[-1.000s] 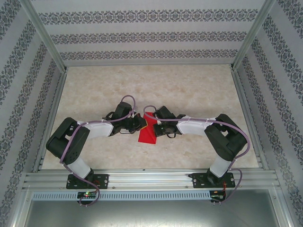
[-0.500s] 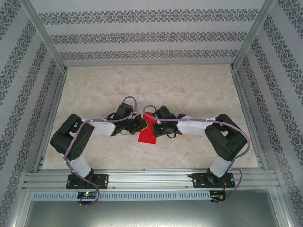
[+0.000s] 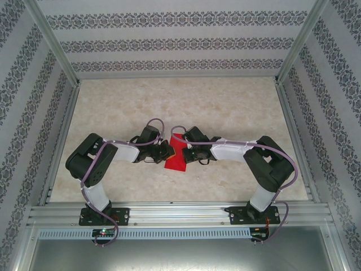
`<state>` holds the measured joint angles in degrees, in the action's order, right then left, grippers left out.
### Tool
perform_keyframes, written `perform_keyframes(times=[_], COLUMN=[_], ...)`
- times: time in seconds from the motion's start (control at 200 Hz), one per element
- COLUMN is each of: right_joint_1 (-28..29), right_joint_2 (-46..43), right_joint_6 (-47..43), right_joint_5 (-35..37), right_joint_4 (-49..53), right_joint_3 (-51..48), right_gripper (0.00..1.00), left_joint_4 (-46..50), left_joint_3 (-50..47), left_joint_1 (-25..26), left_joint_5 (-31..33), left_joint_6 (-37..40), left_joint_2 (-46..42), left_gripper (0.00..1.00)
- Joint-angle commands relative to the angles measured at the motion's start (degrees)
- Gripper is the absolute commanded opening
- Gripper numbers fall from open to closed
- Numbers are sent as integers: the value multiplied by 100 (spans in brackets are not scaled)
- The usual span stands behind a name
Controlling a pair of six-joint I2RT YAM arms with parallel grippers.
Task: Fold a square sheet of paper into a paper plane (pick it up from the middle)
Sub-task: Fold the triangle a second time at the center of the table.
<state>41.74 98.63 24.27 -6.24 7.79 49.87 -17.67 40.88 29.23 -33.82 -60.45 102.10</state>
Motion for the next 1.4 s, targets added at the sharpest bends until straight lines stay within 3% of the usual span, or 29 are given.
perform_keyframes(times=[0.0, 0.13, 0.21, 0.32, 0.4, 0.51, 0.739, 0.944, 1.399], right_joint_1=[-77, -90, -121, -183, -205, -206, -188, -126, 90], right_joint_2=[181, -57, -407, -918, -1324, -1711, -1890, -1392, -197], right_joint_6=[120, 123, 128, 156, 311, 567, 1275, 1803, 2007], right_joint_5=[89, 73, 220, 265, 263, -170, -1123, -1741, -1959], right_joint_4=[291, 524, 720, 890, 829, 578, -48, -428, -289], right_joint_3=[-63, 172, 245, 193, 58, -85, -290, -209, 174], right_gripper=[7, 13, 29, 32, 41, 42, 30, 7, 5], left_joint_4=[206, 230, 203, 309, 378, 472, 473, 467, 528], left_joint_3=[-128, -257, -311, -208, -143, -181, -165, -177, -138], left_joint_1=[-14, -14, -14, -14, -14, -14, -9, -14, -14], left_joint_5=[281, 301, 301, 266, 245, 329, 274, 279, 270], left_joint_6=[81, 76, 120, 191, 224, 274, 288, 297, 332], left_joint_2=[233, 265, 248, 275, 250, 181, 231, 219, 242], left_gripper=[0, 0, 0, 0, 0, 0, 0, 0, 0])
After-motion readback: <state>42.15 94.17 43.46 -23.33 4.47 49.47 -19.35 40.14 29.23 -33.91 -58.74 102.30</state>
